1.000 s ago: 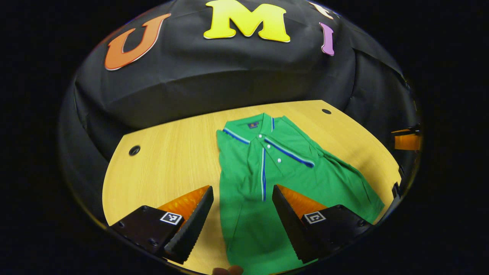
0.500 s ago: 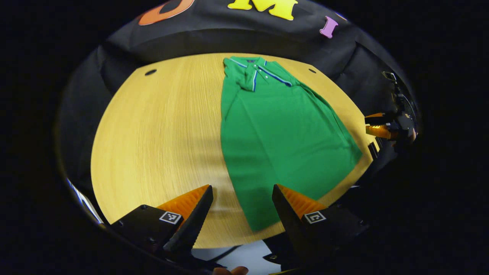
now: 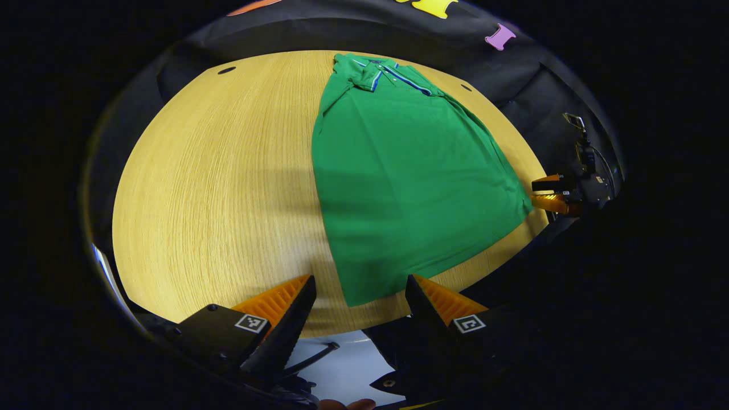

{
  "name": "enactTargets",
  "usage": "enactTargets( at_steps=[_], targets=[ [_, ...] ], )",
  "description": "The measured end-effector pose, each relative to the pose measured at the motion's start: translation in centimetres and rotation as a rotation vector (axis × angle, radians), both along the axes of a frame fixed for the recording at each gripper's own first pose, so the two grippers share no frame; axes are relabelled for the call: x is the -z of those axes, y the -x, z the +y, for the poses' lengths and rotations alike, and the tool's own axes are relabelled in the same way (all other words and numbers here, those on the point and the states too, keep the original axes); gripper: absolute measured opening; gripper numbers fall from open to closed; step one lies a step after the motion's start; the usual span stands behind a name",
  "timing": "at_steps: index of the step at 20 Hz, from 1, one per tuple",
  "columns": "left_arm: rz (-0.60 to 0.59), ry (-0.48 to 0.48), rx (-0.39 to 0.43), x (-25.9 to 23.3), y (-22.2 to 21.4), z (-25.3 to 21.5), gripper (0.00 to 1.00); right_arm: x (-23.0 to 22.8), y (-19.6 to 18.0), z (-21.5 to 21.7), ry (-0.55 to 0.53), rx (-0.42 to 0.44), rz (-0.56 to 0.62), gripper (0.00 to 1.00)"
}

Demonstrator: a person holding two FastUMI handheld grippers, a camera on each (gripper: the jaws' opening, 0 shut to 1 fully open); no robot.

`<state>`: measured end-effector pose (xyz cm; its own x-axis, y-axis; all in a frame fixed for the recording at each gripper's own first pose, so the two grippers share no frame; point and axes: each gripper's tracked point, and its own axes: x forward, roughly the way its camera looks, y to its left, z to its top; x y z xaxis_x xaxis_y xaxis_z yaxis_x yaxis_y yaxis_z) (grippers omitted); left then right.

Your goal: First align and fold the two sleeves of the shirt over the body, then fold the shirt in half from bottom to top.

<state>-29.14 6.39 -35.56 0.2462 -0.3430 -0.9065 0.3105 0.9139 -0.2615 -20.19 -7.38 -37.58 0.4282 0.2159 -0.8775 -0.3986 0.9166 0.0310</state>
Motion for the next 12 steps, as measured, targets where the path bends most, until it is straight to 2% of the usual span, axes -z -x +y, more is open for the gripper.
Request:
enactTargets(
  at_steps=[4,6,7,9,10,11,12],
  targets=[
    [0.001,0.009,0.021,0.3,-0.2,-1.3,1.00,0.8,0.4,0.1,0.028,-0.029,-0.005,0.79],
    [-0.025,-0.031,0.020,0.8,-1.0,-1.4,0.97,0.9,0.5,0.1,0.051,-0.045,-0.010,0.78],
    [-0.039,-0.054,0.023,0.8,-1.2,-1.3,0.92,0.9,0.6,0.2,0.055,-0.054,-0.018,0.79],
    [-0.061,-0.099,0.037,1.2,-1.2,-1.2,0.72,0.9,0.6,0.1,0.062,-0.062,-0.017,0.80],
    [-0.072,-0.128,0.066,1.3,-1.1,-1.1,0.75,0.8,0.7,0.1,0.063,-0.061,-0.011,0.78],
    [-0.086,-0.162,0.112,1.4,-1.1,-0.9,0.59,0.8,0.3,0.2,0.061,-0.062,-0.021,0.77],
    [-0.096,-0.170,0.138,1.2,-1.1,-1.0,0.55,0.9,0.2,0.3,0.060,-0.058,-0.014,0.66]
  ],
)
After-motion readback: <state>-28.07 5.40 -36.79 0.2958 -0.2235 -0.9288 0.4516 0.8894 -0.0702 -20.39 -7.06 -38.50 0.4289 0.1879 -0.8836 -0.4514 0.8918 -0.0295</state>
